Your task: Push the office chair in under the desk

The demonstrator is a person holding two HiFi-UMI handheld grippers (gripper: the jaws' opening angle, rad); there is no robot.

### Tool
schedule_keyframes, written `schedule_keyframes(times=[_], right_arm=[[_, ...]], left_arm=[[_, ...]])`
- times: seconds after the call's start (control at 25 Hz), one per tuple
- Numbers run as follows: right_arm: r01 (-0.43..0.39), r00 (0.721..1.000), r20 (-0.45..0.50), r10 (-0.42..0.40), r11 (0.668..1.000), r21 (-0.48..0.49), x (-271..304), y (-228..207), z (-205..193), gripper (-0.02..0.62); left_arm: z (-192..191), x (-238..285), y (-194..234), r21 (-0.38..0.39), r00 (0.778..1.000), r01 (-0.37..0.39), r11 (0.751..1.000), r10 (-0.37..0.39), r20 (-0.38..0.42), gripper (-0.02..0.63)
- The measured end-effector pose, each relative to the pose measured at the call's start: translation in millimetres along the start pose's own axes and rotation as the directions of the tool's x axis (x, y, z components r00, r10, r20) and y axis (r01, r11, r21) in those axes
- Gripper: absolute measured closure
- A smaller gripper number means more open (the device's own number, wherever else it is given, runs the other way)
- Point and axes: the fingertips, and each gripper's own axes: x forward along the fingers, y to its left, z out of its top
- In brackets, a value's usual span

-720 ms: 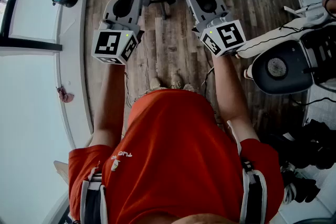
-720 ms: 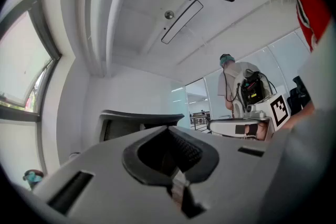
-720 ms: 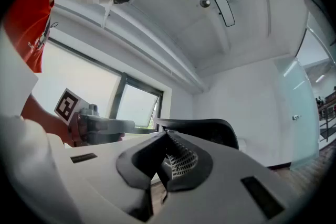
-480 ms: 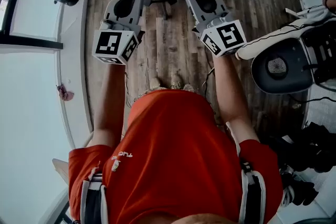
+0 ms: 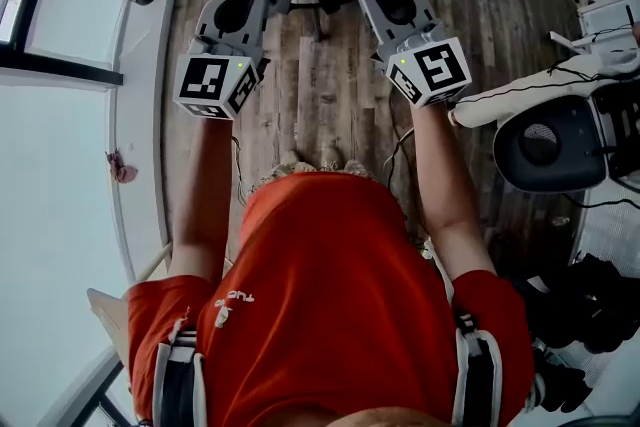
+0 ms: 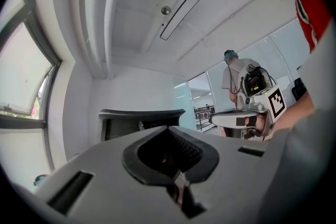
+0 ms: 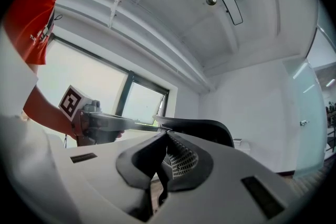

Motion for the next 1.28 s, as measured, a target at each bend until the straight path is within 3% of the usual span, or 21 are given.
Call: schedule_keyframes(times=[0.4,0.64,0.72,0.88,1.0,1.16,1.28], right_arm=[[-0.043,0.998,-0.053,0.039,0.996,-0.082,-2.6,-33.4,-8.5,0.569],[-0.045,0.99,-0.137,0.022,0.984,-0.171,1.7,-57.8,-21.0,0.566],[-0.058,0.983,-0.182,0.02,0.977,-0.205,5.4,-65.8,-30.1,0.565],[-0.084,0.965,-0.263,0.014,0.963,-0.255,16.5,-82.7,-46.2,0.515],[-0.108,0.945,-0.327,0.006,0.949,-0.295,25.8,-95.5,-57.8,0.469],[-0.15,0.898,-0.44,-0.011,0.932,-0.329,31.7,-115.5,-85.3,0.399],[-0.196,0.847,-0.531,-0.024,0.915,-0.354,34.7,-133.2,-106.5,0.354]], left_arm=[[-5.1,2.9,21.9,0.064,0.994,-0.094,0.994,0.097,-0.042,0.595],[-19.2,6.2,54.7,0.216,0.984,-0.091,0.972,0.122,-0.132,0.591],[-26.1,10.5,69.8,0.28,0.98,-0.068,0.958,0.117,-0.162,0.56],[-46.2,22.5,101.8,0.41,0.963,0.017,0.912,0.095,-0.252,0.468],[-62.7,31.9,125.1,0.501,0.941,0.094,0.86,0.087,-0.327,0.424],[-86.0,44.4,157.3,0.601,0.905,0.193,0.776,0.095,-0.414,0.399],[-101.3,53.3,177.9,0.636,0.873,0.27,0.723,0.095,-0.478,0.378]])
